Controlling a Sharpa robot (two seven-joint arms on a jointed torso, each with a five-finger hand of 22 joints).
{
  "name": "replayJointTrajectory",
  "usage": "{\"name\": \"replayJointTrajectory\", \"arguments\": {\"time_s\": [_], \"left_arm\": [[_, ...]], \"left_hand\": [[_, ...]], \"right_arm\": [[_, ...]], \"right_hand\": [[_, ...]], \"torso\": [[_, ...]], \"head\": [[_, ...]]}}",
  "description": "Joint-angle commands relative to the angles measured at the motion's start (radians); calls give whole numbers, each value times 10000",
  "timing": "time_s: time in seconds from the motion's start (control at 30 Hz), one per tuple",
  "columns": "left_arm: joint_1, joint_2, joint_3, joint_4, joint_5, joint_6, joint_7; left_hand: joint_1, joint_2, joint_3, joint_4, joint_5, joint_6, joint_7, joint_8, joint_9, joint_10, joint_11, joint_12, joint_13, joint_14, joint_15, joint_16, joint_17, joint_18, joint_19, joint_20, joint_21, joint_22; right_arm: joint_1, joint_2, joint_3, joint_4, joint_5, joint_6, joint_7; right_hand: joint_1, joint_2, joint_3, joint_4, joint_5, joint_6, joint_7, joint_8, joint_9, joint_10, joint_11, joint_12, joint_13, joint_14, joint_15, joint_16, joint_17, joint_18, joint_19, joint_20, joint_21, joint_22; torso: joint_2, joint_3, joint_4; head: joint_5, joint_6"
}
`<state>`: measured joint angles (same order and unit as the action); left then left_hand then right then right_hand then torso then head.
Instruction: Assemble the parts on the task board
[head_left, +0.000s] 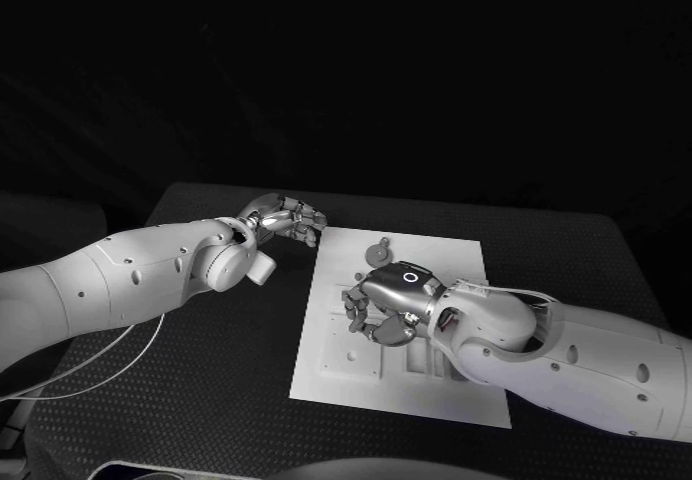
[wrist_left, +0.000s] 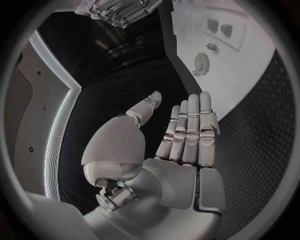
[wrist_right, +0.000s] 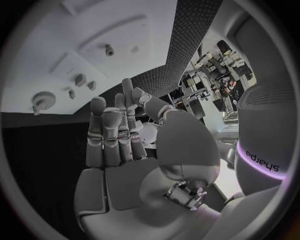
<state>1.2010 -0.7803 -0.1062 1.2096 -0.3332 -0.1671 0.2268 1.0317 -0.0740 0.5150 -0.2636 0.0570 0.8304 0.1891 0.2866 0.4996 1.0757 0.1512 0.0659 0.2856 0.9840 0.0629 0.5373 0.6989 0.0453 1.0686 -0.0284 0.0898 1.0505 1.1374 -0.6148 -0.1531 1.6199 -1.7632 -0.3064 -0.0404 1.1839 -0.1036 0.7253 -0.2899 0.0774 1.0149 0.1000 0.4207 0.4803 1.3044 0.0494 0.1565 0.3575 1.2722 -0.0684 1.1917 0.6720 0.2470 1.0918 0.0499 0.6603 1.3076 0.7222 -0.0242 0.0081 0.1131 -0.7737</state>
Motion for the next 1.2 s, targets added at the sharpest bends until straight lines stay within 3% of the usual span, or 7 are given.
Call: {"name": "replayJointTrajectory", "arguments": {"time_s": [0.03,0.3,0.73,0.83,0.9,1.2], "left_arm": [[13,30,9,25,58,57,114],[14,8,9,57,58,84,97],[15,-10,9,91,58,79,102],[15,-10,9,92,58,81,100],[15,-11,9,92,58,83,99],[15,-27,9,104,58,90,96]], "left_hand": [[-69,16,-23,58,-21,-31,18,62,-16,11,27,35,-12,18,63,-37,15,202,60,-20,-64,-4],[-69,15,-24,59,-21,-30,18,64,-17,13,26,35,-14,19,63,-43,22,202,61,-19,-68,-3],[-70,13,-26,59,-21,-30,17,67,-19,14,25,35,-19,22,63,-53,35,202,64,-19,-74,-1],[-70,12,-27,60,-21,-30,17,67,-20,14,26,35,-20,22,64,-56,37,202,64,-19,-75,-1],[-71,11,-27,60,-21,-31,17,67,-20,14,26,35,-21,22,64,-57,39,202,64,-19,-76,0],[-73,9,-29,61,-22,-32,17,68,-21,13,26,34,-23,22,64,-63,44,202,65,-18,-80,0]], "right_arm": [[-51,152,-84,-53,-508,604,-28],[-250,478,-253,-248,-856,960,-151],[-260,639,-425,-403,-1039,1061,-275],[-262,719,-574,-600,-1038,1047,-275],[-280,763,-617,-729,-1039,1040,-267],[-368,831,-640,-972,-1103,920,-320]], "right_hand": [[197,241,46,-6,30,61,25,49,201,273,-206,20,517,38,-127,57,-14,148,34,-41,38,208],[189,247,49,-10,29,52,28,42,214,264,-203,12,528,24,-124,49,-17,148,15,-38,30,207],[181,248,45,-13,26,53,27,41,230,267,-204,11,541,18,-123,48,-17,148,6,-36,29,209],[178,248,44,-13,26,54,27,41,233,268,-204,11,544,18,-124,48,-17,148,5,-35,29,209],[176,249,43,-13,26,54,27,41,235,268,-204,11,545,17,-124,49,-17,148,5,-35,29,209],[174,254,43,-14,26,53,27,40,241,270,-205,10,551,16,-125,49,-17,148,5,-36,30,210]], "torso": [[3,-1,10],[6,-4,-2],[6,12,-12],[2,12,-4],[4,14,0],[2,11,-11]], "head": [[54,-40],[157,-133],[228,-229],[223,-222],[231,-218],[258,-251]]}}
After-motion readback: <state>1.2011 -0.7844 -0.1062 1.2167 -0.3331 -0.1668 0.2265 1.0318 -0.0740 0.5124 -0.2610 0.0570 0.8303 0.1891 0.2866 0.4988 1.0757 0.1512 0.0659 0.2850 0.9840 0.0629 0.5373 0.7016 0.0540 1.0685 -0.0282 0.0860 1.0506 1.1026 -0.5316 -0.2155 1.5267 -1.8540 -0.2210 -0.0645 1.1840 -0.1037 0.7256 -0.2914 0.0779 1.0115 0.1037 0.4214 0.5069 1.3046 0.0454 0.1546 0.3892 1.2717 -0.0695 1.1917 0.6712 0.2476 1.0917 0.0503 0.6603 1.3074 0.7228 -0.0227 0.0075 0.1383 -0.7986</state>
